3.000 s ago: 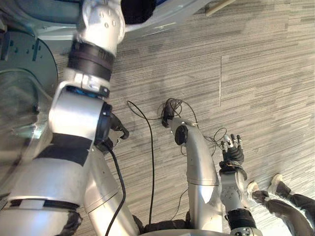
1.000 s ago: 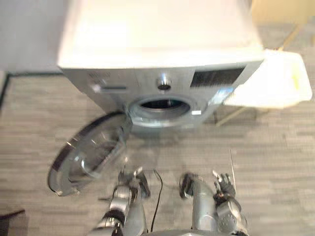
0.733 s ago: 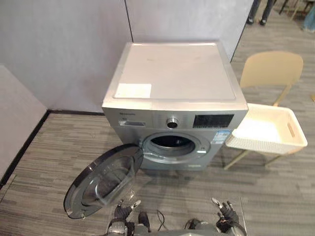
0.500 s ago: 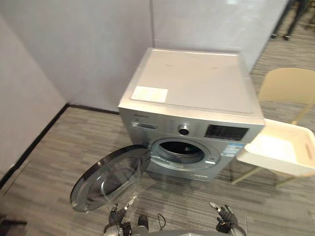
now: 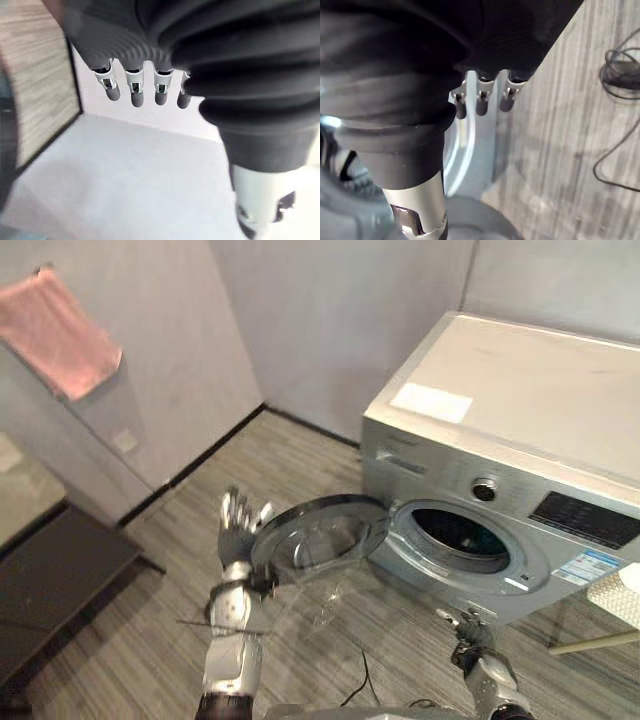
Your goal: Pick up the laundry basket with both hands and put the clothes into the washing machine.
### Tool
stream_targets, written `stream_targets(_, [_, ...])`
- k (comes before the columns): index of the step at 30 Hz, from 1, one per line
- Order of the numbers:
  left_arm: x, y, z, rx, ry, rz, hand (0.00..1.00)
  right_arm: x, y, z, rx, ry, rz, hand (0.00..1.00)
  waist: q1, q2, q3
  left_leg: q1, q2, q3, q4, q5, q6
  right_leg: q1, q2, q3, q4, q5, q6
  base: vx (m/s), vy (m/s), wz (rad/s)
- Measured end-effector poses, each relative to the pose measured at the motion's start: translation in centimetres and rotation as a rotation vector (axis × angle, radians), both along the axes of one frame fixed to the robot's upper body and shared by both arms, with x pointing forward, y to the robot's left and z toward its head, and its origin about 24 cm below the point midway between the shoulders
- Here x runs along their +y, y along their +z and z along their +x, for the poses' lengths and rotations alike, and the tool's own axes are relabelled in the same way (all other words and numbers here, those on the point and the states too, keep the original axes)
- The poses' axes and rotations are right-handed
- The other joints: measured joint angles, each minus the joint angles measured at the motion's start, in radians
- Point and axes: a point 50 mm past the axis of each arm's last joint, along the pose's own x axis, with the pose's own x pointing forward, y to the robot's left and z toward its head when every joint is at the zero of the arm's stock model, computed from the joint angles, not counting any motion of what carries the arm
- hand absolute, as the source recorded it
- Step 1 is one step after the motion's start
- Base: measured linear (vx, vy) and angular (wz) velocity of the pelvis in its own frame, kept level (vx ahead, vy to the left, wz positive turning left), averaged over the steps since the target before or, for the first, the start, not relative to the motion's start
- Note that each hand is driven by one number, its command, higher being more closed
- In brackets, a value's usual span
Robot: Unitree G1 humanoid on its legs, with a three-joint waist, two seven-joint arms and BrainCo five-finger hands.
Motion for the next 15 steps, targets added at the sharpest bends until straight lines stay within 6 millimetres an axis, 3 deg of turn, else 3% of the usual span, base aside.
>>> stream_targets(3, [0.3,2.1,-0.1,-0.1,0.018,0.106,0.0,1.7,0.3,0.2,-0.042,0.058,0.035,0.0,-0.004,-0.022,-0.024,0.053,-0.021,0.003,-0.057,-0.002,-0.001,0.045,-0.023,0.006,0.007,0.014,-0.02,-0.02,0.248,0.44])
stream_targets(8, [-0.8,4.1,0.0,-0.209,0.01,0.167,0.0,1.1,0.4,-0.1,-0.049,0.079,0.018,0.0,-0.002,0.007,-0.066,0.089,-0.036,0.009,-0.226,0.0,0.001,0.034,-0.041,-0.014,0.021,0.024,-0.006,-0.05,0.099,0.36])
stream_targets(10, [-1.0,3.3,0.4,-0.169,-0.001,0.186,0.0,1.2,0.1,-0.7,-0.031,0.081,0.022,0.0,0.004,-0.004,-0.061,0.096,-0.06,0.052,-0.239,0.006,0.009,0.005,-0.072,0.024,0.043,0.028,0.001,-0.06,0.091,-0.2])
stream_targets(15, [0.4,-0.1,1.1,-0.002,0.04,0.197,0.0,0.5,-1.1,-4.3,0.052,0.069,0.012,0.0,0.012,-0.023,-0.05,0.122,-0.082,0.163,-0.265,-0.001,0.019,-0.074,-0.086,0.146,0.056,0.056,0.022,-0.07,0.034,-0.56])
